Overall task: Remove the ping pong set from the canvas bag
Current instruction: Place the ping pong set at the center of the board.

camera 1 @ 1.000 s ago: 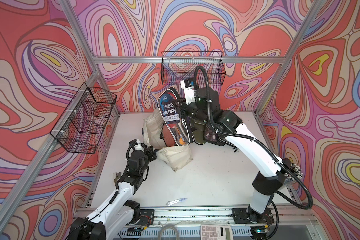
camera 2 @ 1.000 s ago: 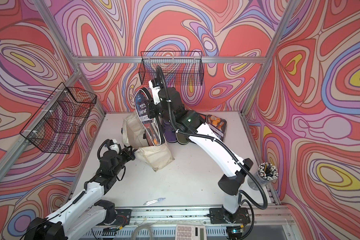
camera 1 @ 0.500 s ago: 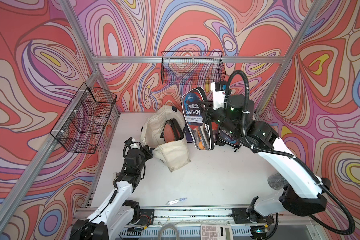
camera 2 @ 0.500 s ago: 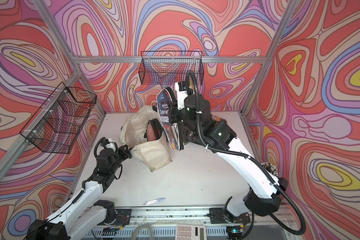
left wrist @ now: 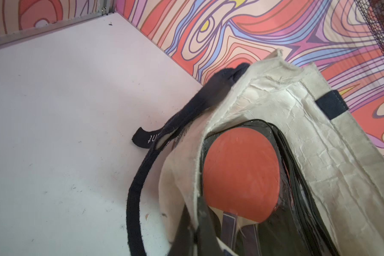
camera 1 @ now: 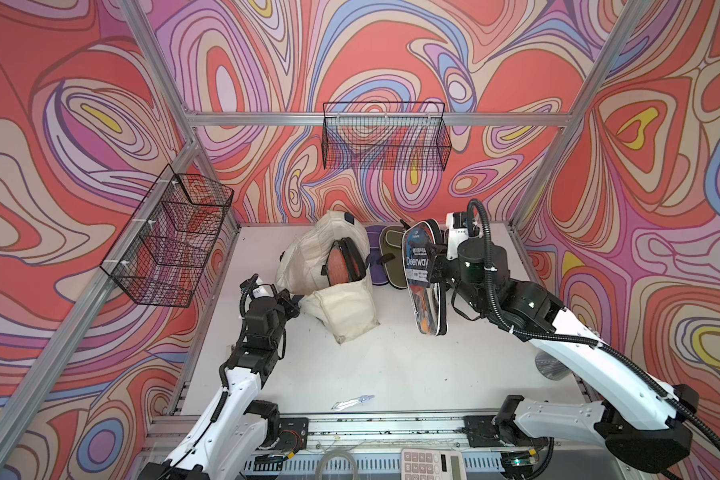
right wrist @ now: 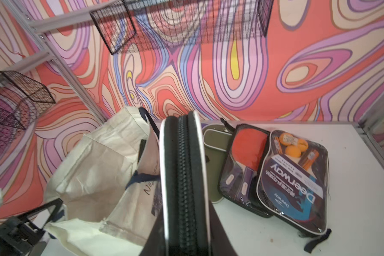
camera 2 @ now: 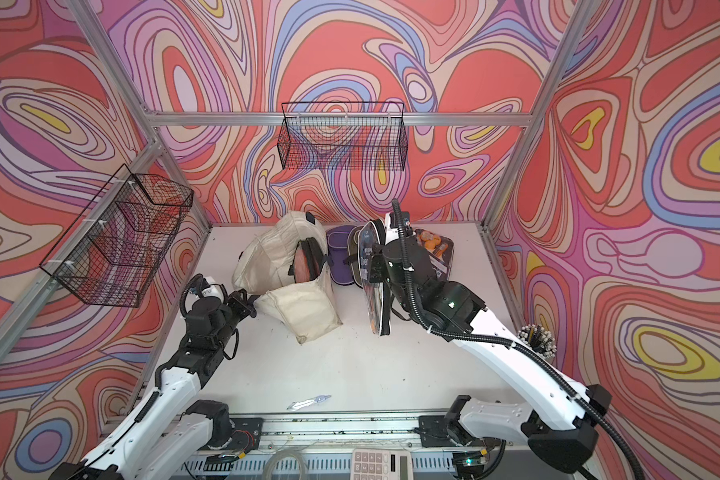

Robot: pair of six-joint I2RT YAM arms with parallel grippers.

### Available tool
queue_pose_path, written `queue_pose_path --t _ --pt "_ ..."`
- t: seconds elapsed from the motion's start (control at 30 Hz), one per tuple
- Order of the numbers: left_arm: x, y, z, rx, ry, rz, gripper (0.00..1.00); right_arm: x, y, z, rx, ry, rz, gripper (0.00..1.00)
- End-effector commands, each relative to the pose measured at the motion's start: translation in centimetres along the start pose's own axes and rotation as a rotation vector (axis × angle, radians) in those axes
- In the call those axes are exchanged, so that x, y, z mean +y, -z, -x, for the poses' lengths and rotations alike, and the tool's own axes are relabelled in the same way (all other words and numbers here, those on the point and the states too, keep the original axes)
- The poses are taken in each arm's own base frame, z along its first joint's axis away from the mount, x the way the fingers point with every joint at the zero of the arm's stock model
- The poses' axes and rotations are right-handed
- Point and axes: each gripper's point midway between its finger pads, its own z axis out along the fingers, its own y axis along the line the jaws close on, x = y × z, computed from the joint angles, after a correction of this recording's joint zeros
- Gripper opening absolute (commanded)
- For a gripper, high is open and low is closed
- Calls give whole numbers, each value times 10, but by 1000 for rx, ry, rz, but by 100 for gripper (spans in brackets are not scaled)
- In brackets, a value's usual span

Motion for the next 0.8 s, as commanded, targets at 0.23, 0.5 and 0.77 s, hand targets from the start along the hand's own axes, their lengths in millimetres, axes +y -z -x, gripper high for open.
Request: queue_pose_path --t 0.23,0.5,0.77 --pt "12 9 27 -79 1 86 0 -23 -24 -38 -8 -270 66 0" --pt "15 12 31 -91 6 99 0 -21 -49 -103 92 -382 120 0" --pt "17 11 29 -90 6 108 0 -20 -65 -142 144 -469 151 0"
